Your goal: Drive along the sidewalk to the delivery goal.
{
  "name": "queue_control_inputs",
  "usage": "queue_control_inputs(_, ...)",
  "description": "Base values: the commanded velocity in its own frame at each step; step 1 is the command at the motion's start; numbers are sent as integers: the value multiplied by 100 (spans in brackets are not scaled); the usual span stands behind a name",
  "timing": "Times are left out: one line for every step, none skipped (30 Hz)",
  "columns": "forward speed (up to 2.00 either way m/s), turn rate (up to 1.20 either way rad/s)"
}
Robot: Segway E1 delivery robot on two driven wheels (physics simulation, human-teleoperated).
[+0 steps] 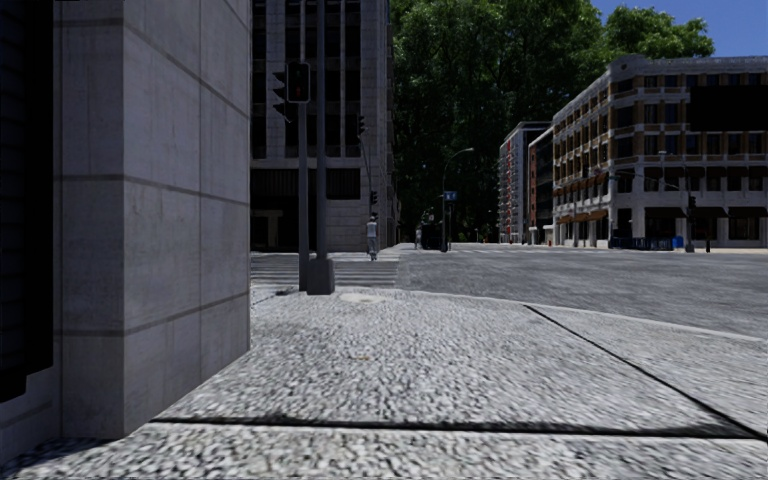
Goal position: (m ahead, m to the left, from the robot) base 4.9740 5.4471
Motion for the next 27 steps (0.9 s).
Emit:
queue_control_inputs(199,0)
queue_control_inputs(199,0)
queue_control_inputs(199,0)
queue_control_inputs(199,0)
queue_control_inputs(199,0)
queue_control_inputs(199,0)
queue_control_inputs(199,0)
queue_control_inputs(199,0)
queue_control_inputs(196,0)
queue_control_inputs(196,0)
queue_control_inputs(192,0)
queue_control_inputs(184,0)
queue_control_inputs(173,0)
queue_control_inputs(173,0)
queue_control_inputs(157,0)
queue_control_inputs(146,0)
queue_control_inputs(141,0)
queue_control_inputs(136,0)
queue_control_inputs(135,0)
queue_control_inputs(133,0)
queue_control_inputs(132,2)
queue_control_inputs(132,9)
queue_control_inputs(131,16)
queue_control_inputs(131,21)
queue_control_inputs(131,22)
queue_control_inputs(131,22)
queue_control_inputs(131,23)
